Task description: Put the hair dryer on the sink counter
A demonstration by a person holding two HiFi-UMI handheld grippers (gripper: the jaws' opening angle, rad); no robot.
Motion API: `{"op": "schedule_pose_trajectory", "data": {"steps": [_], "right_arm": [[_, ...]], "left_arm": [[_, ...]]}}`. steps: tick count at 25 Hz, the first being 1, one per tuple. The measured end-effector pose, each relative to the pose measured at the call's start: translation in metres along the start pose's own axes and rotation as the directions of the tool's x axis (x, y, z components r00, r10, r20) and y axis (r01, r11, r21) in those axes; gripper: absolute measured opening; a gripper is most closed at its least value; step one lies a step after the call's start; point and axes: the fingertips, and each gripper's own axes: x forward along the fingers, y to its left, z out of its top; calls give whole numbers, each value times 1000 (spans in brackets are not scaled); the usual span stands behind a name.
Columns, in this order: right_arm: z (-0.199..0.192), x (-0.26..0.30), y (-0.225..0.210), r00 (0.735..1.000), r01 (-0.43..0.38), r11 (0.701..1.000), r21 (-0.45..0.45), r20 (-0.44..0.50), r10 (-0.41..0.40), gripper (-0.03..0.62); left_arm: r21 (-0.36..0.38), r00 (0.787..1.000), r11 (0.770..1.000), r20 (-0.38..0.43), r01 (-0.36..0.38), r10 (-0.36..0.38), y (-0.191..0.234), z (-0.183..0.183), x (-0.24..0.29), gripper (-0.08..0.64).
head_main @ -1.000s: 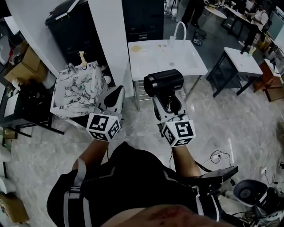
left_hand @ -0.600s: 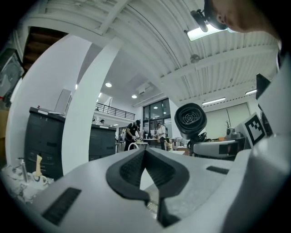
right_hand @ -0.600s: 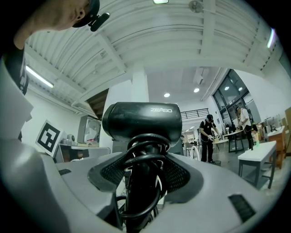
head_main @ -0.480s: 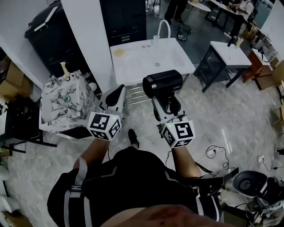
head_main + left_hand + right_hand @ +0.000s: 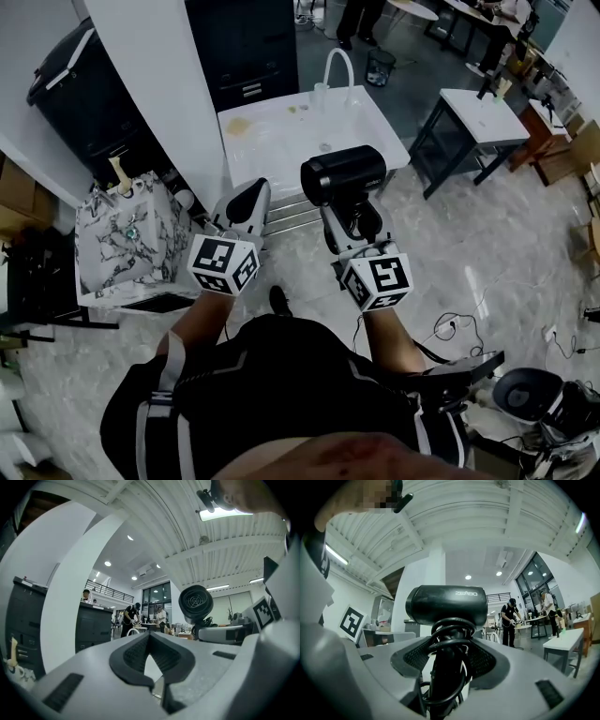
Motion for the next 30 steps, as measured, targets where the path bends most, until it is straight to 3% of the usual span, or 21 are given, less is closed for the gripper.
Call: {"op": "schedule_pose_trajectory", "data": {"steps": [20,30], "right_arm": [[-20,139,-44,999,-10,1000,1,-45,10,261],[-23,175,-54,998,-28,1000,-2,-47,28,261]], "left_arm": [[-19,999,999,-1,-40,40,111,-7,85,5],[-22,998,998,11,-54,54,136,-4,107,5]]}}
